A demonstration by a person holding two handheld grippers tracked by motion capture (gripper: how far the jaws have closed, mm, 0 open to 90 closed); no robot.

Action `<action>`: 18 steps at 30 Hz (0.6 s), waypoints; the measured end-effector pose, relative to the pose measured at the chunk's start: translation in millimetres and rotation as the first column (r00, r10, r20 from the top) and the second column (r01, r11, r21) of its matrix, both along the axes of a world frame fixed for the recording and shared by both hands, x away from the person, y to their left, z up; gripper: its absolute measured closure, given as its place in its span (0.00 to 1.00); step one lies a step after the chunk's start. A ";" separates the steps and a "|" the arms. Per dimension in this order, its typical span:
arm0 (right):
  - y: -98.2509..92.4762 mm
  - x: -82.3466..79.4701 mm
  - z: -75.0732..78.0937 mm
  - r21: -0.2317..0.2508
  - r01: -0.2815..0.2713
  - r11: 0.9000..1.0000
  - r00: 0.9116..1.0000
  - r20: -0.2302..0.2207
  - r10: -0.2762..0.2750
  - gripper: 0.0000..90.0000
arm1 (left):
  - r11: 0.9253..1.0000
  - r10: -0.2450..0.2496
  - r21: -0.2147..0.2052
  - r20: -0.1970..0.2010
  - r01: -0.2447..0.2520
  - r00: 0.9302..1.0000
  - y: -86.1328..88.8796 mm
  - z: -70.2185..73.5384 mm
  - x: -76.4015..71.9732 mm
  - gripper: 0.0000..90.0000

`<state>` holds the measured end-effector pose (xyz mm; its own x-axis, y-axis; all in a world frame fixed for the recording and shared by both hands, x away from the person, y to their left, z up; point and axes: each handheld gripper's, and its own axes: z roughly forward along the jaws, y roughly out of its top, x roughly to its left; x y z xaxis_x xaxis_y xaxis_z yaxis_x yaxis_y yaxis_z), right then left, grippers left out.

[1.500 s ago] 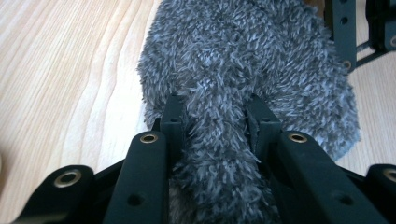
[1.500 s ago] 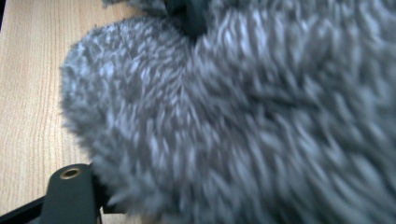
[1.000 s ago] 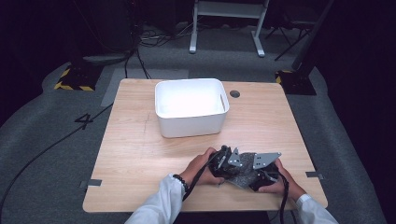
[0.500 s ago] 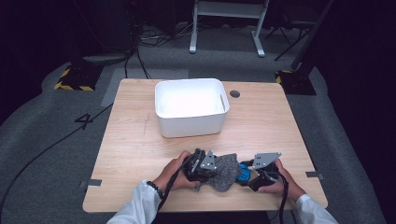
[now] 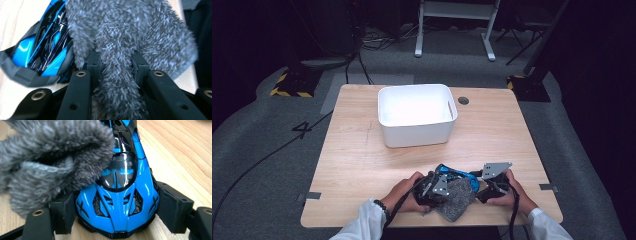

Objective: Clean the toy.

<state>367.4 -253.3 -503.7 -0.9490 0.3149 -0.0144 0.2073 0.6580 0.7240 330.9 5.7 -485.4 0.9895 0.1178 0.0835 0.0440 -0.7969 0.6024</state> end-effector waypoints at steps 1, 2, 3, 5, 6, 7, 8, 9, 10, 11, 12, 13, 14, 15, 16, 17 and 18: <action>-0.4 0.0 -0.2 0.003 -0.002 1.000 1.000 0.000 0.002 0.28 | 1.000 0.002 0.001 -0.017 -0.002 1.000 0.3 -0.6 2.1 0.76; -0.8 -0.3 -0.2 0.004 -0.004 1.000 1.000 -0.002 0.004 0.29 | 1.000 0.000 -0.006 -0.024 0.000 1.000 2.2 -0.7 4.8 0.76; -1.5 -0.3 0.0 0.003 -0.008 1.000 1.000 -0.003 0.008 0.29 | 1.000 -0.001 0.001 -0.023 0.001 1.000 5.1 -0.5 7.0 0.77; -3.4 -0.6 0.6 -0.002 -0.015 1.000 1.000 -0.007 0.015 0.29 | 1.000 0.002 0.000 -0.031 -0.002 1.000 14.5 -0.9 11.6 0.77; -4.2 -0.9 0.7 -0.002 -0.015 1.000 1.000 -0.009 0.015 0.29 | 1.000 0.012 -0.001 -0.039 -0.012 0.999 19.8 -1.0 13.4 0.77; -4.9 -1.0 0.8 -0.003 -0.017 1.000 1.000 -0.007 0.017 0.29 | 1.000 0.017 0.002 -0.040 -0.017 0.999 23.7 -0.8 14.3 0.77; -5.2 -1.1 0.9 -0.004 -0.019 1.000 1.000 -0.008 0.019 0.29 | 1.000 0.026 0.010 -0.033 -0.026 0.999 30.3 -0.5 15.1 0.77; -5.7 -1.6 1.2 -0.008 -0.017 1.000 1.000 -0.011 0.017 0.29 | 0.999 0.041 0.020 -0.027 -0.040 0.999 36.3 0.2 16.4 0.77; -6.2 -1.8 1.4 -0.010 -0.017 1.000 1.000 -0.011 0.016 0.29 | 0.998 0.060 0.014 -0.032 -0.059 0.998 43.2 0.1 19.1 0.77; -6.6 -1.8 1.4 -0.008 -0.018 1.000 1.000 -0.013 0.018 0.29 | 0.997 0.083 0.010 -0.035 -0.082 0.996 51.0 -0.1 22.6 0.77; -6.8 -1.9 1.4 -0.008 -0.018 1.000 1.000 -0.013 0.018 0.29 | 0.994 0.109 0.007 -0.037 -0.109 0.993 58.9 -0.2 26.5 0.77; -6.8 -2.2 1.4 -0.008 -0.018 1.000 1.000 -0.012 0.018 0.29 | 0.990 0.139 0.003 -0.040 -0.139 0.990 66.1 -0.3 30.7 0.77; -6.7 -2.3 1.5 -0.010 -0.019 1.000 1.000 -0.010 0.019 0.29 | 0.985 0.170 0.005 -0.041 -0.170 0.985 72.6 0.0 34.3 0.77; -6.8 -2.4 1.5 -0.011 -0.020 1.000 1.000 -0.011 0.020 0.29 | 0.980 0.199 0.001 -0.037 -0.199 0.979 78.1 0.0 37.5 0.77; -6.9 -2.4 1.5 -0.010 -0.021 1.000 1.000 -0.011 0.021 0.29 | 0.973 0.230 0.000 -0.031 -0.230 0.973 83.0 0.4 40.7 0.77; -7.0 -2.5 1.4 -0.009 -0.022 1.000 1.000 -0.010 0.022 0.29 | 0.966 0.258 -0.007 -0.034 -0.259 0.965 86.7 0.6 43.5 0.77; -7.1 -2.6 1.4 -0.008 -0.024 1.000 1.000 -0.010 0.024 0.29 | 0.959 0.281 -0.021 -0.033 -0.282 0.959 88.8 0.2 46.2 0.77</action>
